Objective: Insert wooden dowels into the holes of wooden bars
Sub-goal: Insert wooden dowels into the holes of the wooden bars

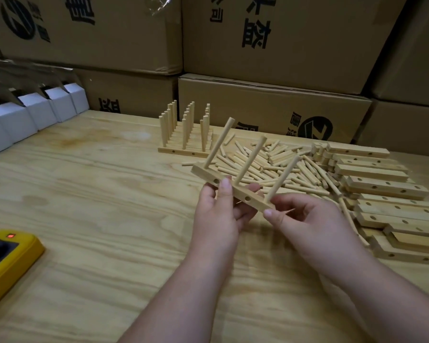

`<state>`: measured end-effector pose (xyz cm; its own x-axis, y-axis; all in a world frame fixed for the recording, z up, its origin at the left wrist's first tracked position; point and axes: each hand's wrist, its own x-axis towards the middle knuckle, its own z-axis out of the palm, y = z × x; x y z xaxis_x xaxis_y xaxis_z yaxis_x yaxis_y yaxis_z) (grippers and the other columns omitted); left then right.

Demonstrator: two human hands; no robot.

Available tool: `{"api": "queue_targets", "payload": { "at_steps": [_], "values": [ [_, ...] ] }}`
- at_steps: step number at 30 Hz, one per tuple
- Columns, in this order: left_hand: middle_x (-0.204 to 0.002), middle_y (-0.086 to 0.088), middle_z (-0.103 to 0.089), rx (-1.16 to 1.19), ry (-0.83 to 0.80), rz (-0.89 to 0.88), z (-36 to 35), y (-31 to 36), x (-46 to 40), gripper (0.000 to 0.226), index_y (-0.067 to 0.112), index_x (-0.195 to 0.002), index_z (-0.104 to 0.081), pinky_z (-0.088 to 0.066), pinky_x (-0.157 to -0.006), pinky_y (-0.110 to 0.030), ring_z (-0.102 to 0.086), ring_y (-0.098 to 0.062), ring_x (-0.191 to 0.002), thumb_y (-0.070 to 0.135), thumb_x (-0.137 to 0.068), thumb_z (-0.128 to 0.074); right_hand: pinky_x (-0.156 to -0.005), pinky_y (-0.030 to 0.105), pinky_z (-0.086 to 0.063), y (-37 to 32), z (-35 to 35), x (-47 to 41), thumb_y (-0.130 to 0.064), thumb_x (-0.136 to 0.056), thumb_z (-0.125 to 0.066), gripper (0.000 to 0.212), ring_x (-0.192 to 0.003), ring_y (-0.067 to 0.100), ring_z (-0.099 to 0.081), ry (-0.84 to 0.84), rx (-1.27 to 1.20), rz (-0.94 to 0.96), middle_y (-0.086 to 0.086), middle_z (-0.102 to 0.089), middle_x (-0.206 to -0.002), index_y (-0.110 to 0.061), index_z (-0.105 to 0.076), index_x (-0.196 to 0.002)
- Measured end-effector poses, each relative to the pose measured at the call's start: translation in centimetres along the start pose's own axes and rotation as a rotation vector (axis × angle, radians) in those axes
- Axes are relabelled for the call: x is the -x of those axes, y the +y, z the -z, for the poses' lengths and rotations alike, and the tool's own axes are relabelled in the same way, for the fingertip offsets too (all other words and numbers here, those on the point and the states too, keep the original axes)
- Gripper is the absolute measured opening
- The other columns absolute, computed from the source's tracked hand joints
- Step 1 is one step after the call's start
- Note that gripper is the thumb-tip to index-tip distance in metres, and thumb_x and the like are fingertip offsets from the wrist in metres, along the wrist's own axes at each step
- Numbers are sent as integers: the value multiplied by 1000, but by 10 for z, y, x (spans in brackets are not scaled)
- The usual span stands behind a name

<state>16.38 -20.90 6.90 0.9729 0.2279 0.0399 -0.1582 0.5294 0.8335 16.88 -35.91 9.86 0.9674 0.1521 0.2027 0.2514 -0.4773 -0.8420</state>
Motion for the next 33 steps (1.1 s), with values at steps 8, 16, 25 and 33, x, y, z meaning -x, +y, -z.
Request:
{"api": "queue_targets", "payload": {
  "at_steps": [8, 16, 25, 33],
  "values": [
    [-114, -4, -72, 218, 205, 119, 5, 4, -10, 26, 37, -130, -50, -58, -91, -41, -73, -18, -104, 43, -107, -41, -71, 14, -42, -24, -33, -92, -28, -87, -77, 23, -87, -5, -61, -77, 244, 62, -22, -66, -86, -28, -74, -109],
    [-105, 1, -79, 274, 222, 214, 8, 6, -14, 30, 35, -126, -56, -58, -81, -37, -76, -20, -97, 46, -107, -36, -78, 23, -40, -29, -97, -183, -28, -90, -73, 26, -89, 10, -59, -83, 381, 141, -11, -64, -91, -25, -73, -116],
    [-98, -12, -77, 279, 261, 213, 7, 9, -14, 31, 23, -117, -63, -58, -63, -35, -77, -26, -88, 40, -106, -39, -77, 25, -42, -16, -130, -205, -28, -93, -66, 29, -106, 21, -63, -130, 540, 110, -3, -71, -115, -28, -70, -122],
    [-71, -6, -71, 236, 225, 152, 6, 11, -11, 33, 17, -117, -58, -49, -49, -26, -65, -18, -56, 36, -108, -33, -78, 28, -41, -11, -116, -205, -28, -93, -65, 26, -92, 15, -57, -103, 485, 103, -7, -66, -97, -29, -70, -119]
  ]
}}
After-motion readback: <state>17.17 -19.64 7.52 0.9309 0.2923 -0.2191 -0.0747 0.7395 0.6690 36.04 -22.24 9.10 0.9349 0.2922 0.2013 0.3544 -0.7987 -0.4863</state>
